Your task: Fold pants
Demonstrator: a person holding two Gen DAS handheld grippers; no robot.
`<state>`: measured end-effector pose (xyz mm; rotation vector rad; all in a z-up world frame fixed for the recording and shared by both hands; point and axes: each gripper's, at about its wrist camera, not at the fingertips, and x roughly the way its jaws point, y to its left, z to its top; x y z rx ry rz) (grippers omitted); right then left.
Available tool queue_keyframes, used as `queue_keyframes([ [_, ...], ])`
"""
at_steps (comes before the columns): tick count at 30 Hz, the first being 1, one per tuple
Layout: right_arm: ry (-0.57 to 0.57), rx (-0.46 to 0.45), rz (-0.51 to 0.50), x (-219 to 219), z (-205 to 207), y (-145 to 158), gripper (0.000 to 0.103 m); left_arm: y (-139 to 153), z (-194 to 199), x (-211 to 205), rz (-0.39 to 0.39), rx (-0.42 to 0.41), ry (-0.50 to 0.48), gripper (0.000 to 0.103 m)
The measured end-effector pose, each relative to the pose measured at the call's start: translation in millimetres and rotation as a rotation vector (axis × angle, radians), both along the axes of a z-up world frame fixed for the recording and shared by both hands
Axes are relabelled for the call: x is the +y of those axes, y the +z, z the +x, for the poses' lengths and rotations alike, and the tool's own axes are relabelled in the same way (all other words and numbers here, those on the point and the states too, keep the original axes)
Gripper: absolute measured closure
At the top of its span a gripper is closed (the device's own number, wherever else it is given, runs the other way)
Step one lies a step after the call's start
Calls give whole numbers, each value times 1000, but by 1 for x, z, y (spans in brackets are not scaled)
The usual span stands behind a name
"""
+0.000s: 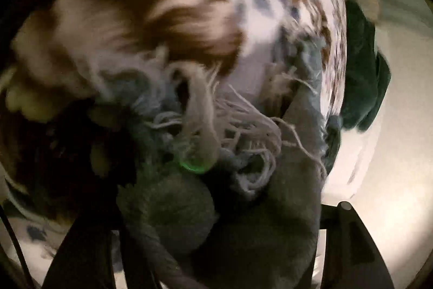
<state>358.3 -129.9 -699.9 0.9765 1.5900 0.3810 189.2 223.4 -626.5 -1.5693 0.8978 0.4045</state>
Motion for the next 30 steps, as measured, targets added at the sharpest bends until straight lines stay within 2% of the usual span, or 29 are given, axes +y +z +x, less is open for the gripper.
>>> queue_keyframes([
  [1,-21,-8,-20,2,2,3,52,3,1,-3,33,-5,-34,73],
  [3,-37,-3,-39,4,1,9,56,12,7,-3,62,3,-84,79],
  [5,-46,-5,-42,4,1,19,62,27,11,-1,91,6,-128,80],
  [9,-84,-33,-28,4,2,62,66,72,34,-2,152,-7,-223,80],
  [14,-154,-95,19,-1,33,126,68,143,88,-1,190,-100,-302,80],
  [17,-180,-156,36,-17,80,168,68,175,156,0,202,-166,-335,80],
  [20,-197,-233,33,-35,136,210,68,194,231,-5,182,-218,-375,80],
  [24,-257,-351,36,-63,230,265,68,233,327,-22,187,-318,-442,80],
  [28,-316,-459,23,-88,314,295,69,260,437,-36,220,-420,-501,80],
  [30,-342,-513,23,-97,348,293,69,257,489,-45,239,-461,-549,80],
])
